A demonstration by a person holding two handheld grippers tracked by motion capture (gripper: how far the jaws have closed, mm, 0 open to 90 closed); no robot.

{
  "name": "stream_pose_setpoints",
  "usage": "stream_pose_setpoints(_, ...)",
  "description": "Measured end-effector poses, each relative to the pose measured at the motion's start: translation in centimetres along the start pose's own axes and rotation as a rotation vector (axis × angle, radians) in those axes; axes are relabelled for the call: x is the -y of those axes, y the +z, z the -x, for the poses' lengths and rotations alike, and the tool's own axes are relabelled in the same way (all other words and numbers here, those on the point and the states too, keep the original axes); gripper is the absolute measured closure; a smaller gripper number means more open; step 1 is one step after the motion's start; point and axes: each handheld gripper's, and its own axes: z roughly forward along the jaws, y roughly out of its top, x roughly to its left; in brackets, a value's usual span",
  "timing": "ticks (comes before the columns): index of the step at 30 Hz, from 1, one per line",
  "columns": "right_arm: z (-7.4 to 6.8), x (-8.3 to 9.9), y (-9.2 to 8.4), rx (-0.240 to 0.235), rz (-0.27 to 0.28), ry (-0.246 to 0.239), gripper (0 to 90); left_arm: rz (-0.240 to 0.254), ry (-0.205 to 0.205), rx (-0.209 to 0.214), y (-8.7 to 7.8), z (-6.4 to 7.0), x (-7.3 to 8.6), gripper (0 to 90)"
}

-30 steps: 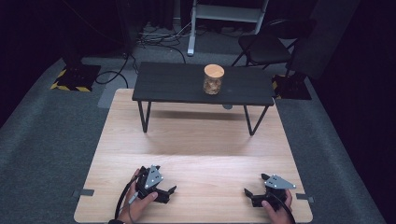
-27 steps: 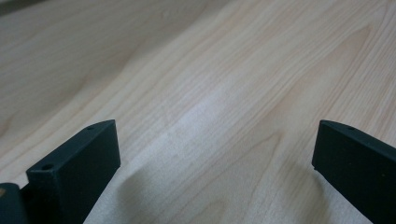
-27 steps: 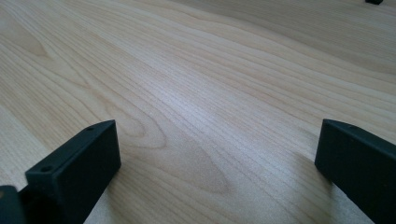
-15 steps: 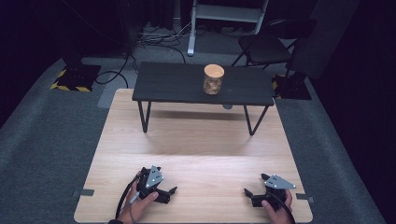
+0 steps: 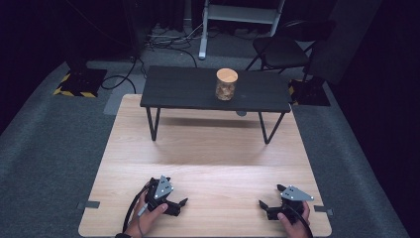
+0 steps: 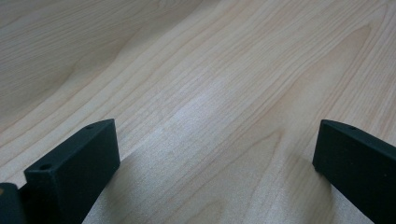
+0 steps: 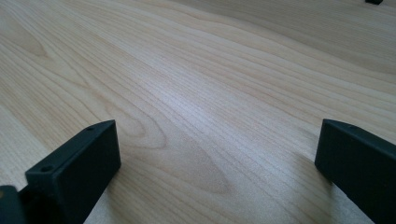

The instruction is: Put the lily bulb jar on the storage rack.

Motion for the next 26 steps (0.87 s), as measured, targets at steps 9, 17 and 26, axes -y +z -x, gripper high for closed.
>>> stream_pose_setpoints(9, 0.0, 0.0, 0.0, 0.0, 0.0, 0.0, 0.0, 0.0, -0.001, -0.001, 0.0, 0.01, 0.01, 0.5)
stream_pose_setpoints(17, 0.0, 0.0, 0.0, 0.0, 0.0, 0.0, 0.0, 0.001, -0.003, -0.002, 0.03, -0.02, 0.0, 0.5)
stream_pose_setpoints(26, -0.01, 0.0, 0.0, 0.0, 0.0, 0.001, 0.0, 0.0, -0.006, -0.008, 0.06, 0.02, -0.04, 0.5)
